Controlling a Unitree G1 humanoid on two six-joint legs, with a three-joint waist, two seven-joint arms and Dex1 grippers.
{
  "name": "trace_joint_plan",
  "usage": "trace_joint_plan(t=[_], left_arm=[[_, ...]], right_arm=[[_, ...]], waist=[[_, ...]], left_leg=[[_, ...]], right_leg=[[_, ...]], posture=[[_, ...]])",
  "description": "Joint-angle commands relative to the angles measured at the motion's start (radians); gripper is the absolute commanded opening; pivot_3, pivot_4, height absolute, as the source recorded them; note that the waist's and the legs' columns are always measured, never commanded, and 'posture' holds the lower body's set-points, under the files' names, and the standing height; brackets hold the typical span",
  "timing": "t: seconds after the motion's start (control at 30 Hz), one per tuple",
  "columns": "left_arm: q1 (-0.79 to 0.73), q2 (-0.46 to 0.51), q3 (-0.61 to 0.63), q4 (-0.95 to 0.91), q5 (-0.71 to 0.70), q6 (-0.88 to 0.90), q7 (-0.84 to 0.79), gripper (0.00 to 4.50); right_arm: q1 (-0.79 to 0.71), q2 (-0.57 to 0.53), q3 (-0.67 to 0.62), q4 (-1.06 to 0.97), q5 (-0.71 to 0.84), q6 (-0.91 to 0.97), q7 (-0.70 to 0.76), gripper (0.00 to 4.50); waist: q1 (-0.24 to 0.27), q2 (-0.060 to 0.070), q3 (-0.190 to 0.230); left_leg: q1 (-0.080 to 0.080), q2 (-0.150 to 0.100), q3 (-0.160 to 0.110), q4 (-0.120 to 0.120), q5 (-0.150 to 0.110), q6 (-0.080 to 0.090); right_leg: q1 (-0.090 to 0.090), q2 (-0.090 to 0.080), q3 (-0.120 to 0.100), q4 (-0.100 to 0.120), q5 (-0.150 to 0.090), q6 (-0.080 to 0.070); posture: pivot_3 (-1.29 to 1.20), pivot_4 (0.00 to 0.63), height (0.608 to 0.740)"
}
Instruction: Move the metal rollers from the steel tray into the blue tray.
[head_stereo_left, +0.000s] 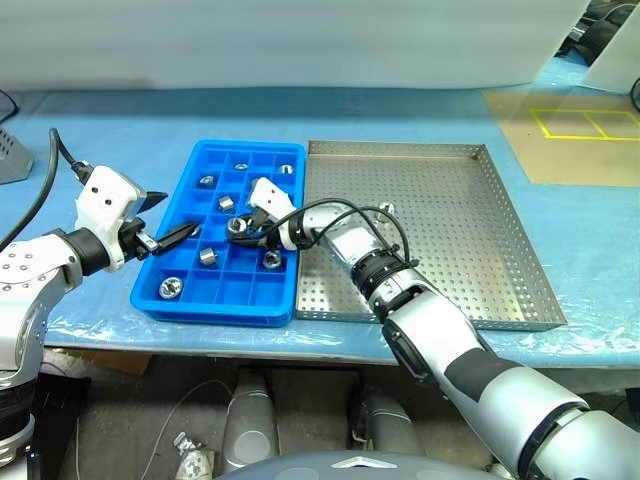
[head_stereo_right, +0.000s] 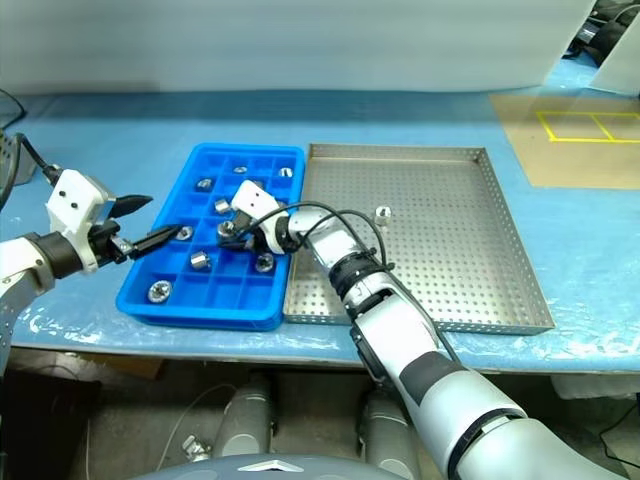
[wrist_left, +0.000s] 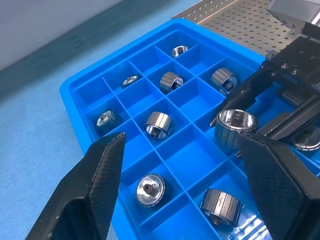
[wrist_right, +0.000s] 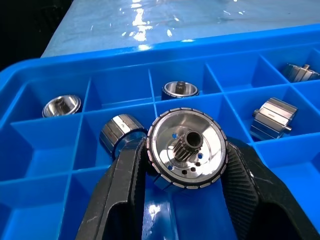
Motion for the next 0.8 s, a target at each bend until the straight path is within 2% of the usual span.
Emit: trace_joint_plan(t=[0.03, 0.17, 0.4, 0.6, 0.8], left_arm=[[-0.025, 0.014, -0.001, -0.022, -0.013, -0.005, 0.009, 3.75], [-0.052, 0.016, -0.026, 0.005, -0.010, -0.017, 0.005, 3.75], [-0.077, 0.017, -0.049, 0.053, -0.007, -0.042, -0.010, 3.75], [-0.130, 0.010, -0.101, 0.105, -0.001, -0.067, -0.027, 3.75], [-0.262, -0.060, -0.249, 0.216, 0.025, -0.132, -0.066, 3.75]], right_arm=[[-0.020, 0.000, -0.005, 0.005, -0.021, -0.045, -0.005, 1.75], [-0.017, -0.004, -0.017, -0.004, -0.020, -0.050, 0.002, 1.75], [-0.002, -0.019, -0.030, -0.046, -0.015, -0.025, 0.018, 4.06], [0.010, -0.079, -0.091, -0.181, 0.033, 0.024, 0.009, 4.06], [0.079, -0.278, -0.161, -0.473, 0.077, 0.159, 0.023, 4.06]], waist=[[0.000, 0.000, 0.000], [-0.001, 0.000, 0.000], [-0.004, 0.000, 0.000], [-0.002, 0.000, 0.000], [-0.001, -0.001, 0.000]], left_leg=[[0.000, 0.000, 0.000, 0.000, 0.000, 0.000], [0.000, 0.000, 0.000, 0.000, 0.000, -0.001], [0.000, 0.000, 0.000, 0.000, 0.000, -0.001], [0.000, 0.000, 0.000, 0.001, 0.001, -0.001], [0.000, -0.001, 0.000, 0.002, 0.004, -0.005]], right_leg=[[0.000, 0.000, 0.000, 0.000, 0.000, 0.000], [0.000, 0.000, 0.000, 0.000, 0.000, 0.000], [0.000, 0.000, 0.000, 0.000, 0.000, 0.000], [0.000, 0.000, 0.000, 0.000, 0.000, 0.000], [0.002, 0.000, 0.000, 0.001, 0.000, 0.000]], posture=[[0.24, 0.150, 0.740], [0.21, 0.150, 0.740], [0.17, 0.150, 0.740], [0.11, 0.150, 0.740], [0.00, 0.150, 0.740]])
